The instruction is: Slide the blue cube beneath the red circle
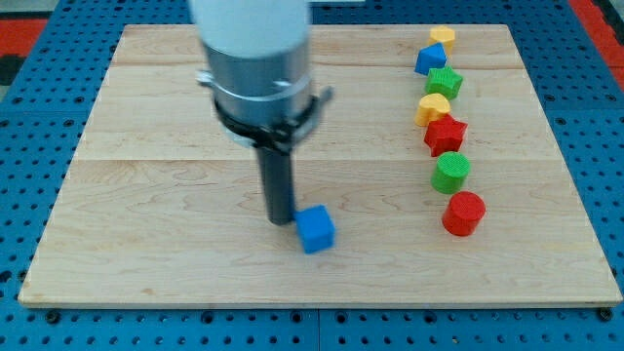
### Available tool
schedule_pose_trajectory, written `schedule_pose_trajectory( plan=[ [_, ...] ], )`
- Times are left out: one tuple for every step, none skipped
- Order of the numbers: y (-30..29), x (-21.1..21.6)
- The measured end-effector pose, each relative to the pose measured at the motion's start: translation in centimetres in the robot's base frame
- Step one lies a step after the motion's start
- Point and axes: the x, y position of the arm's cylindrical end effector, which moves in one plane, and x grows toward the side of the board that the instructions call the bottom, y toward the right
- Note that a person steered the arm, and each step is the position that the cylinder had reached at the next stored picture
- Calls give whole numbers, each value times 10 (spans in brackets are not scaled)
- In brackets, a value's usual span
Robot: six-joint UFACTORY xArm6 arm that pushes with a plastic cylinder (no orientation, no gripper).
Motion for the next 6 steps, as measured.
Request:
schedule_pose_trajectory(
  plan=[
    [42, 14],
    [-4, 23],
    [12, 34],
    [79, 34],
    [132, 34],
    [138, 36]
  ],
)
